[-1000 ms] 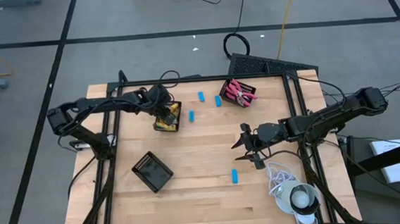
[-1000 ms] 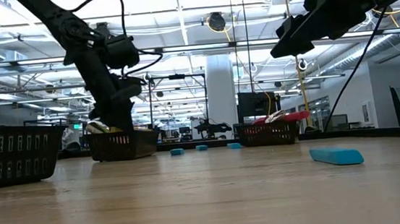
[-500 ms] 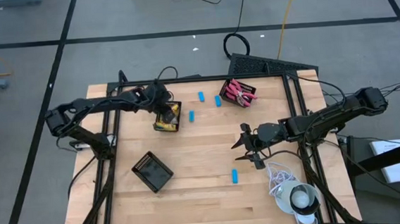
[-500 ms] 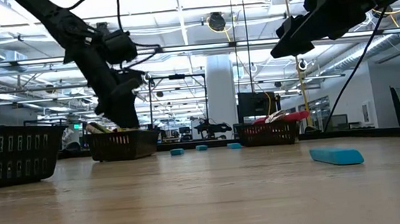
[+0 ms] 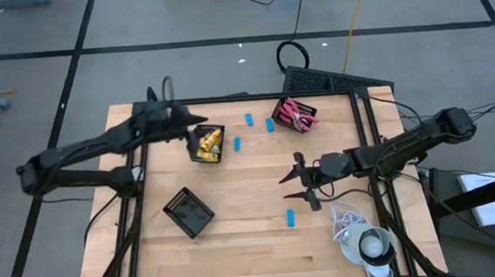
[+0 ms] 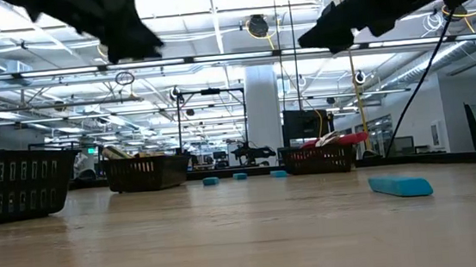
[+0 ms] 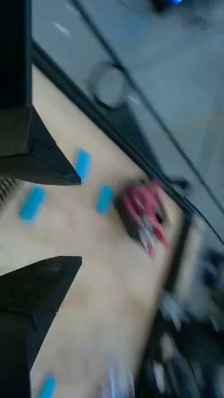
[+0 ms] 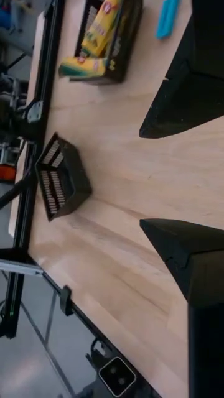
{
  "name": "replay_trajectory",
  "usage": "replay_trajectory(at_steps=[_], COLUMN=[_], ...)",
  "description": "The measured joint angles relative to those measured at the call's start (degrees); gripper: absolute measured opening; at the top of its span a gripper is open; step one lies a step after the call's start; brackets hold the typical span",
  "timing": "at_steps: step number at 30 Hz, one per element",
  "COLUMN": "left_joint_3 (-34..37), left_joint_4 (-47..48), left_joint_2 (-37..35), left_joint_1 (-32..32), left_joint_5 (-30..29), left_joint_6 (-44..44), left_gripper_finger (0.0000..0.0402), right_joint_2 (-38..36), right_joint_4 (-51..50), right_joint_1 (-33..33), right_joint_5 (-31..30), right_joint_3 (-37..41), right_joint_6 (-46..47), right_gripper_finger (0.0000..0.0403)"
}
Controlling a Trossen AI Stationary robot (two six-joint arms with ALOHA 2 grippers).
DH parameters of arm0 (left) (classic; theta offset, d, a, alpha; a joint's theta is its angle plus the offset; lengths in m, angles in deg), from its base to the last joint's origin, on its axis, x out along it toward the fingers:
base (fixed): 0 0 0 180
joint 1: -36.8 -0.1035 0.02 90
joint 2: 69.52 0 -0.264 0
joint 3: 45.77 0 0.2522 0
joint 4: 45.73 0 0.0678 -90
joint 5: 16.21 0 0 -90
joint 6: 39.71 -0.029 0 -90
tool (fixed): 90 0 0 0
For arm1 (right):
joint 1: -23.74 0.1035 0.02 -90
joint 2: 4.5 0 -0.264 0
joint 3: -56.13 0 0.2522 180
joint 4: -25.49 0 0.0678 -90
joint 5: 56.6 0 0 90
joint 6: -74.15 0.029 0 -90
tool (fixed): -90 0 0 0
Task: Pick & Place School Supplies
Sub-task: Put the blue eraser into the bottom black bin
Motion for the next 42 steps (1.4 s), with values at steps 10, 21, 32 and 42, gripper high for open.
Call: replay_trajectory(at_steps=[10,21,32,42], left_joint_3=[11.45,23.4,25.71,25.68], left_joint_4=[-9.43,-24.41,-29.04,-31.01], left_joint_2=[-8.7,-9.26,-9.26,-9.23], left_joint_1=[16.8,22.19,22.42,22.58], left_joint_5=[-2.49,-13.5,-12.21,-11.99], left_joint_6=[1.78,1.27,1.45,0.96], left_gripper_finger=[0.02,0.02,0.02,0.02], right_joint_2=[13.19,25.93,29.7,37.65], right_joint_4=[-2.04,-11.94,-8.9,-15.46], right_joint_1=[-2.44,-17.06,-31.9,-29.77], right_joint_5=[4.35,4.4,1.33,-10.63], right_joint_3=[-7.8,-24.98,-25.29,-30.32], right_joint_6=[-0.52,-4.71,0.52,4.34], right_gripper_finger=[0.0212,0.0206,0.0198,0.0198])
